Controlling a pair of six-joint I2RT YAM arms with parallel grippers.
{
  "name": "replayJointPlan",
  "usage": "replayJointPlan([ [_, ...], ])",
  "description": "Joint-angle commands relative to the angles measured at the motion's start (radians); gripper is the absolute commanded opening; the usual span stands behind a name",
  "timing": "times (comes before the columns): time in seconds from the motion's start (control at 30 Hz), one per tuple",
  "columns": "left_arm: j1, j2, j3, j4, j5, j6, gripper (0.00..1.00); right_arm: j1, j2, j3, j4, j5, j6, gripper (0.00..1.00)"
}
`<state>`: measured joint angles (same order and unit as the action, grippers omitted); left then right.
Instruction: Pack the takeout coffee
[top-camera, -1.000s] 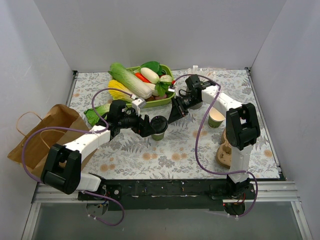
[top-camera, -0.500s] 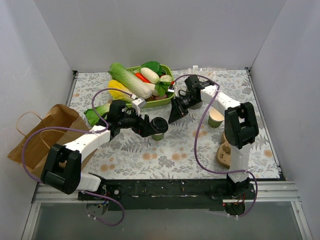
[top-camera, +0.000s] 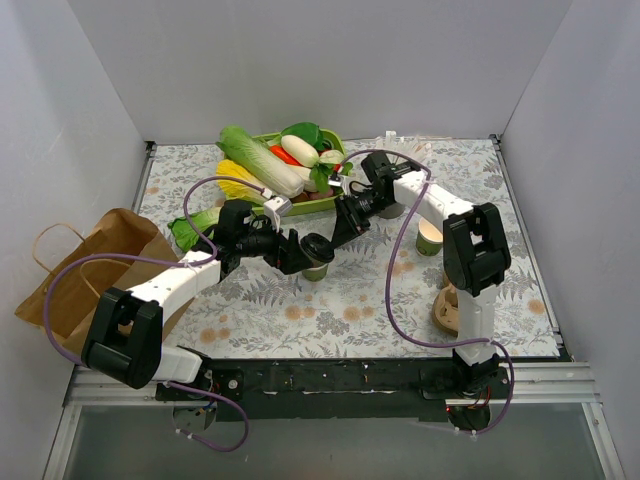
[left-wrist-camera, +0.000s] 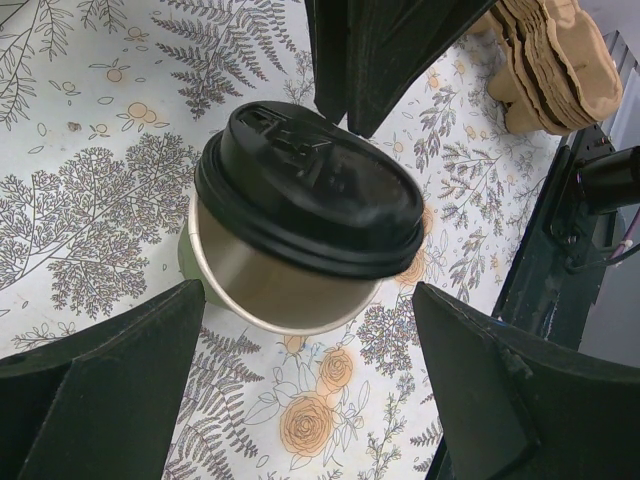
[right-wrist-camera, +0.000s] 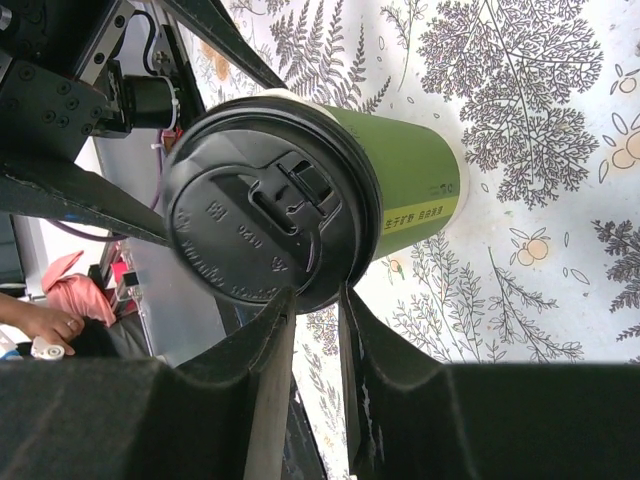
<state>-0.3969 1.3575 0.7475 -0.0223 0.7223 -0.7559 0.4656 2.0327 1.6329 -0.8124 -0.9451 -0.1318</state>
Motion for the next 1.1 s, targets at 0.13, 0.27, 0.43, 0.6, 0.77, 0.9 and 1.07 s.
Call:
replayJointPlan([
  [0.13, -0.002, -0.023, 0.020, 0.009, 0.003, 0.012, 0.86, 0.021, 0.018, 0.057, 0.007, -0.026, 0.001, 0.32],
  [0.27, -0.003, -0.027, 0.015, 0.009, 0.002, 0.012, 0.86, 0.030, 0.020, 0.064, 0.009, -0.024, 0.004, 0.32],
  [0.43, -0.003, -0.035, 0.013, 0.002, 0.003, 0.013, 0.86, 0.036, 0.012, 0.067, 0.007, -0.015, -0.003, 0.32],
  [0.6, -0.003, -0.041, 0.015, -0.016, 0.005, 0.030, 0.86, 0.038, 0.003, 0.071, 0.007, -0.004, -0.006, 0.32],
  [0.77, -0.003, -0.047, 0.024, -0.041, 0.008, 0.049, 0.86, 0.038, -0.003, 0.082, 0.002, 0.028, -0.011, 0.33],
  [0.9, -0.003, -0.061, 0.029, -0.073, 0.008, 0.073, 0.87, 0.038, -0.005, 0.082, 0.001, 0.026, -0.012, 0.35],
  [1.07, -0.003, -0.075, 0.030, -0.090, 0.012, 0.084, 0.89, 0.039, -0.002, 0.091, 0.002, 0.025, -0.012, 0.36],
])
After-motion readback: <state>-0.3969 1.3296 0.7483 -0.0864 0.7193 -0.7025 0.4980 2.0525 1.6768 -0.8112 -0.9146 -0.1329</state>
